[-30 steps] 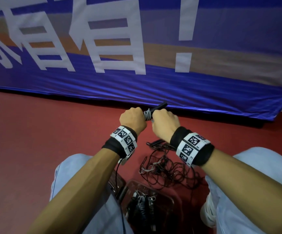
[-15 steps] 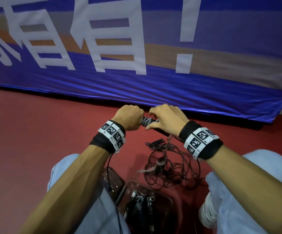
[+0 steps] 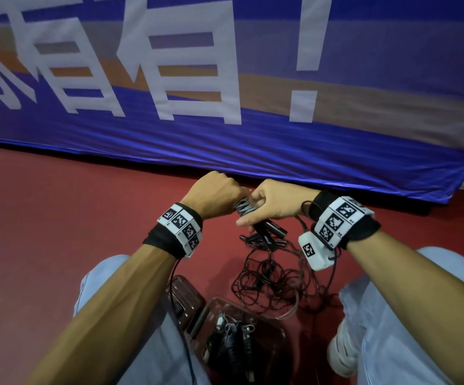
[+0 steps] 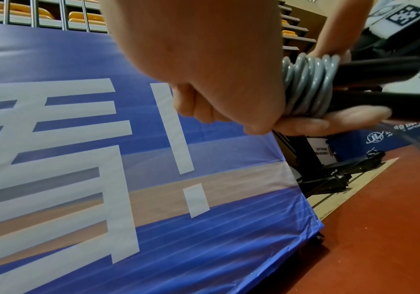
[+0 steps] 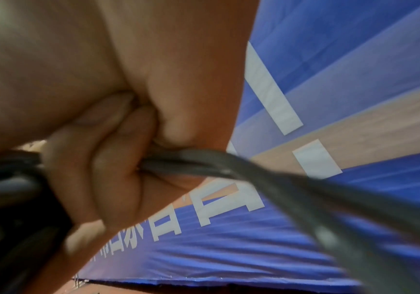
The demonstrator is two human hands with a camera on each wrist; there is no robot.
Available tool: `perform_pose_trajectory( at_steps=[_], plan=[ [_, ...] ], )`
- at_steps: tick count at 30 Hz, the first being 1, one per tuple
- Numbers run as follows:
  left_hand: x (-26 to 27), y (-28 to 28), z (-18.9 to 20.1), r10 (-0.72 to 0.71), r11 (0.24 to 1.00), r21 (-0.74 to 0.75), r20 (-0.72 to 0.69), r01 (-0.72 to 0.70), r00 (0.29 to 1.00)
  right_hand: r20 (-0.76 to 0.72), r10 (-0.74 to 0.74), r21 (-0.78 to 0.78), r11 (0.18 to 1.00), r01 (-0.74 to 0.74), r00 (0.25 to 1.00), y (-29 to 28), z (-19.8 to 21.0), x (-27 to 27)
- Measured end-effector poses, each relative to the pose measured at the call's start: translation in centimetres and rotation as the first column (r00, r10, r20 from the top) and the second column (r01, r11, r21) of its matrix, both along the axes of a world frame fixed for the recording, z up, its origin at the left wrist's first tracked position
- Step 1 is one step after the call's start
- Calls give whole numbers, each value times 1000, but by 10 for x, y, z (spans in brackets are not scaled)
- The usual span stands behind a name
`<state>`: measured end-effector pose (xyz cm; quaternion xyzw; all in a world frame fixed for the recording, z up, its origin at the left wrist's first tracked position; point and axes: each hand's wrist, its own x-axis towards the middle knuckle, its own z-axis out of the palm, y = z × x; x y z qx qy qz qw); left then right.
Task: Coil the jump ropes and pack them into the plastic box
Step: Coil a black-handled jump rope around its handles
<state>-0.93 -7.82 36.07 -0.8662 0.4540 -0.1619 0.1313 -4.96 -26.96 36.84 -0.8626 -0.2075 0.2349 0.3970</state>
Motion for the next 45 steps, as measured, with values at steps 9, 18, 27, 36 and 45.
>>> perform_pose_trajectory(
  at_steps=[9,18,27,36,45],
  plan=[
    [-5,1,-4,-96,866,-494,-20,74,995,-82,4,235,972,16,997,-11,8,2],
    [-12,-6,-3,4,752,-647,-185,-125,983,80,-154,259,957,128,985,-6,15,2],
    [-4,-4,-3,116,577,-741,-343,-345,932,-306,-117,682,666,303,945,13,-7,12],
    [-2,-11,-10,357,394,-604,-594,-693,721,-454,-342,610,554,566,823,41,-22,21],
    [6,-24,-30,613,513,-319,-514,-797,600,164,-531,50,846,531,831,39,-38,19]
  ],
)
